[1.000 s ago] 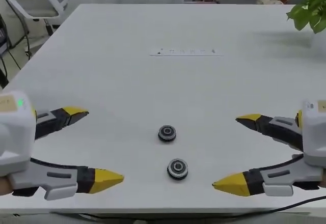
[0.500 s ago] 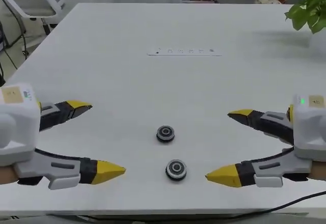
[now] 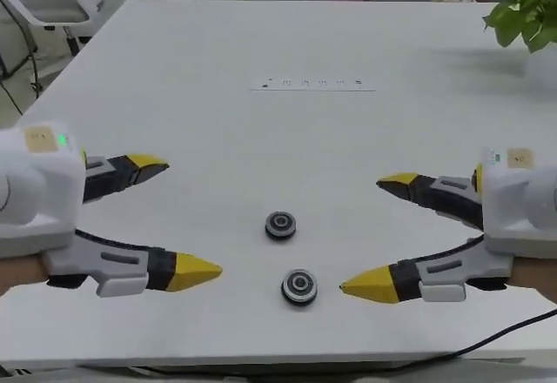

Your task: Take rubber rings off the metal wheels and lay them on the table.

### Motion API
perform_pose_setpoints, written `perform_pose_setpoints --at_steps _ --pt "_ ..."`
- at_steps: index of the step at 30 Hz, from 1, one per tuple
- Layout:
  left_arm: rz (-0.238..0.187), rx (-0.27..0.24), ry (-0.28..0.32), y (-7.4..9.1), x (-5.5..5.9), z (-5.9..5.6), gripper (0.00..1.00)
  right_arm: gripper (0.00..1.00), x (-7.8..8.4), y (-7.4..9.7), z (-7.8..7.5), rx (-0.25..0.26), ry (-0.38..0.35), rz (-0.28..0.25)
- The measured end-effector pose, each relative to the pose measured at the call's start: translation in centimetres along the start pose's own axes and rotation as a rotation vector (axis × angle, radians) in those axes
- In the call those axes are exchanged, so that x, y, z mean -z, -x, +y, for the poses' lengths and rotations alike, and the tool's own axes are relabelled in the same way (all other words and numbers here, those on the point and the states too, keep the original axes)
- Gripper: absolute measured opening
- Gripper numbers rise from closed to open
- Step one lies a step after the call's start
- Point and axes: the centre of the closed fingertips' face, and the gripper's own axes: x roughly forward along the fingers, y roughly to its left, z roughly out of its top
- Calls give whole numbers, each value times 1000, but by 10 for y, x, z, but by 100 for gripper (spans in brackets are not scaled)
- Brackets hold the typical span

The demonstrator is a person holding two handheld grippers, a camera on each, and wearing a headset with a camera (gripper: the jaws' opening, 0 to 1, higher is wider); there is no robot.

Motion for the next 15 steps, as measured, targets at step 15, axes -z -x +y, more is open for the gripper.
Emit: perform_pose_setpoints --at_steps 15 --pt "20 73 -20 -28 1 -6 86 85 13 -14 -7 -25 23 31"
